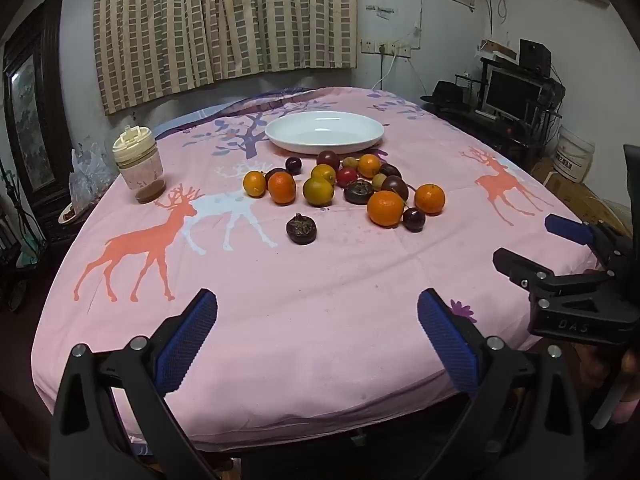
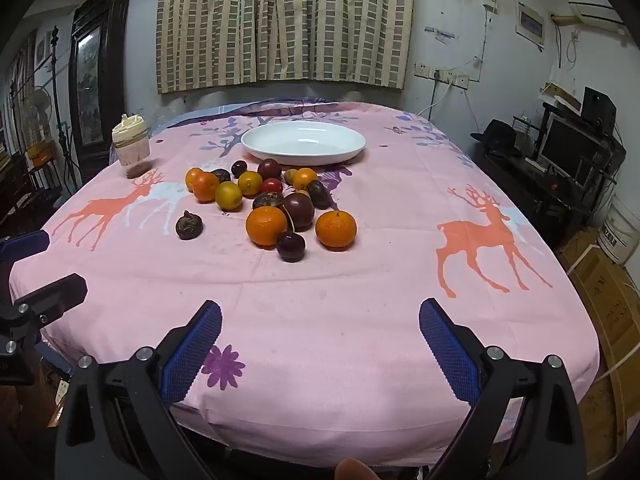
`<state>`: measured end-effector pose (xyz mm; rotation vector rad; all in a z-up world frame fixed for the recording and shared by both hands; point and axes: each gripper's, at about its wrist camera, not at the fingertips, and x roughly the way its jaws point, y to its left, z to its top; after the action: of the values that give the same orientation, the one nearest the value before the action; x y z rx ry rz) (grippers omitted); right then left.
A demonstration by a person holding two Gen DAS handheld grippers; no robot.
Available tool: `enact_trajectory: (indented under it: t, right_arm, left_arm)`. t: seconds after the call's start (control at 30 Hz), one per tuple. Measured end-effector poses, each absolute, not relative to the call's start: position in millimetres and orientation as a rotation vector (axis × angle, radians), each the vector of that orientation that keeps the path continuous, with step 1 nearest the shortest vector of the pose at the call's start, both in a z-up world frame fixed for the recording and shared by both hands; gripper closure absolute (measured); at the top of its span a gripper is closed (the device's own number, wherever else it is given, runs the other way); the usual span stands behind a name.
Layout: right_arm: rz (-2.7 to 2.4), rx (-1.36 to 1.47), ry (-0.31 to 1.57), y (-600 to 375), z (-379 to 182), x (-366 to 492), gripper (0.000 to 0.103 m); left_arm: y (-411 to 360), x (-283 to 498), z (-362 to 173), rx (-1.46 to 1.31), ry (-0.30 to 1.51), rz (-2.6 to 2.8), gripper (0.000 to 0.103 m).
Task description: Organize fruits
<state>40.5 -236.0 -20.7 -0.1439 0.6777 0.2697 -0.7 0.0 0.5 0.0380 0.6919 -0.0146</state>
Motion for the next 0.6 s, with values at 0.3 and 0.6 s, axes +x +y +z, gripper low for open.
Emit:
enact_trajectory:
  t: [0.3, 0.6]
  right_arm:
    - [0.272, -0.145, 0.678, -234.6, -20.9, 39.7, 0.004]
    - [0.272, -0.150, 0.679, -237.4, -20.3, 39.3, 0.004]
  left_arm:
    - [-1.5, 2.1, -1.6, 0.055, 0.706, -0.013, 0.005]
    - [-1.2, 2.1, -1.5, 0.053, 0.703, -0.016, 0.005]
